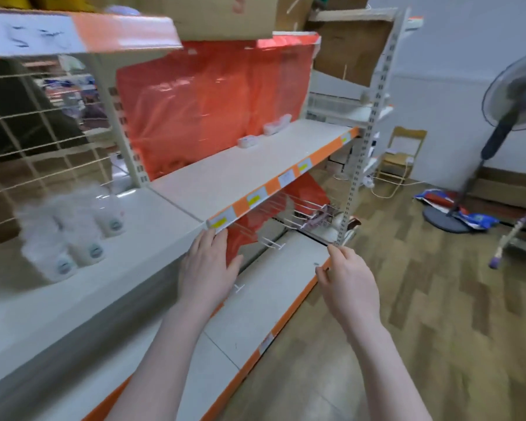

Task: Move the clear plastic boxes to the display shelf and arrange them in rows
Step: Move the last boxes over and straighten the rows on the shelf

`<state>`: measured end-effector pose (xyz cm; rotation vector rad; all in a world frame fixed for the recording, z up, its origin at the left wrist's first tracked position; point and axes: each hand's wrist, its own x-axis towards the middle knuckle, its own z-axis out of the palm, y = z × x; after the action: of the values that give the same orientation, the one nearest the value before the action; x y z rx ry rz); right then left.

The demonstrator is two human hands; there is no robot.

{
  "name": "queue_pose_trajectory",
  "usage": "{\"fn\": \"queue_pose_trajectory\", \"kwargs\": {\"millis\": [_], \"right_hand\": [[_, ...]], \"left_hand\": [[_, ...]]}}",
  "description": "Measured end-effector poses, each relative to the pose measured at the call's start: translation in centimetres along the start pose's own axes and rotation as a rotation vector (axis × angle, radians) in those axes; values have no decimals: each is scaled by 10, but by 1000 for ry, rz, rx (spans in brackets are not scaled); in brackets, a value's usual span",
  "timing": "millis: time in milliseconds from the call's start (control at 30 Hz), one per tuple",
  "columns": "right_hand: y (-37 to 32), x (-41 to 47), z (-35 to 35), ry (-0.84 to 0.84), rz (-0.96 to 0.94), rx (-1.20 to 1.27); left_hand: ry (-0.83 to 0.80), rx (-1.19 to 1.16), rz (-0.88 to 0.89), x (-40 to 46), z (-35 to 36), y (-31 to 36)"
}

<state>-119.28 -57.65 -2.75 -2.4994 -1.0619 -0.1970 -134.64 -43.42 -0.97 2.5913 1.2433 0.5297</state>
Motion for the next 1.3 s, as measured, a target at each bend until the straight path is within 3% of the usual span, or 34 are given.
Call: {"fn": "queue_pose_trajectory", "kwargs": {"millis": [267, 733, 1033, 1300], "right_hand": [[66, 91, 22, 40, 60, -27], [120, 365, 74, 66, -8, 1], [134, 533, 133, -56, -209, 92], [145, 704, 182, -213, -593, 114]], "left_hand": [[-33, -32, 95, 111, 70, 55], [-2, -49, 102, 371, 147, 117], [81, 13, -157, 476, 190, 114], [187, 33, -535, 563, 232, 148]]}}
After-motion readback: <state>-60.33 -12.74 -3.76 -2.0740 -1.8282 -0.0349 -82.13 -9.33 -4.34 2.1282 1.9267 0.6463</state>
